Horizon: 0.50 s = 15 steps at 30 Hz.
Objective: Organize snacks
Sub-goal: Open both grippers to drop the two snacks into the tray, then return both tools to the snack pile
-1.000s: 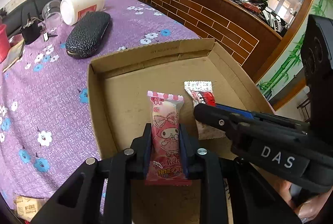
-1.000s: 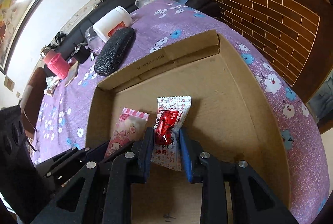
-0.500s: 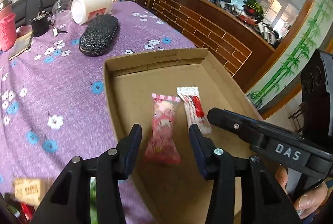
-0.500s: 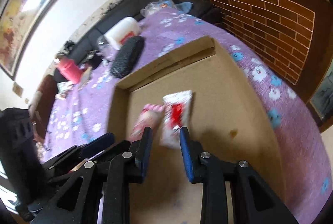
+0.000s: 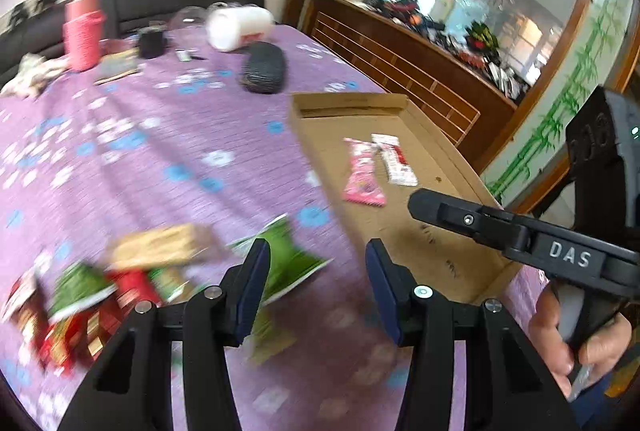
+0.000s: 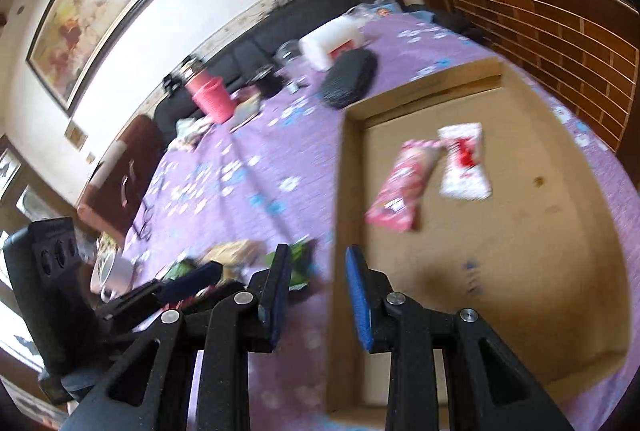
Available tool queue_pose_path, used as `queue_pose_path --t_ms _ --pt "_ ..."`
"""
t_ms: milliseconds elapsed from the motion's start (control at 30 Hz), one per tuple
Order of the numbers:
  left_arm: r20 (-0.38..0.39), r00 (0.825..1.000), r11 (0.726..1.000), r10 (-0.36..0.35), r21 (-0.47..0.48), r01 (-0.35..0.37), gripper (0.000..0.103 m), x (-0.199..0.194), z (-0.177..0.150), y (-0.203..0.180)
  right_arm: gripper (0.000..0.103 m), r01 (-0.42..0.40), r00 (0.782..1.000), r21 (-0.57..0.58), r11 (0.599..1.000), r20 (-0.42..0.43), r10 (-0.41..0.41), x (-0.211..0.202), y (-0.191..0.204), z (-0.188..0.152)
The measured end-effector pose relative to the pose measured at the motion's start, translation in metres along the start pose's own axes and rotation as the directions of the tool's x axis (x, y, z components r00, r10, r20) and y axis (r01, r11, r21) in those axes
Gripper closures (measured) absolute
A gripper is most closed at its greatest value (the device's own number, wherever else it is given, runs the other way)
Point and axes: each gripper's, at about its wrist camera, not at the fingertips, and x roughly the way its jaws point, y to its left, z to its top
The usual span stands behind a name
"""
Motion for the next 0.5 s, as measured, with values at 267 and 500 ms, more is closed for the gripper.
queue_pose_path --t_ms 267,500 --pt "0.125 0.986 0.987 0.115 -0.127 -0.099 0.052 -0.084 -0.046 0.074 0.071 -0.067 0.991 -0.089 0.994 -0.119 0.056 0.038 0.049 -0.031" --pt "0.109 0.977 0.911 0.184 -0.393 -0.128 0.052 -0.110 -0.084 0.164 0.070 -0.031 0.983 -0.126 0.991 -0.183 0.008 0.073 0.066 -0.046"
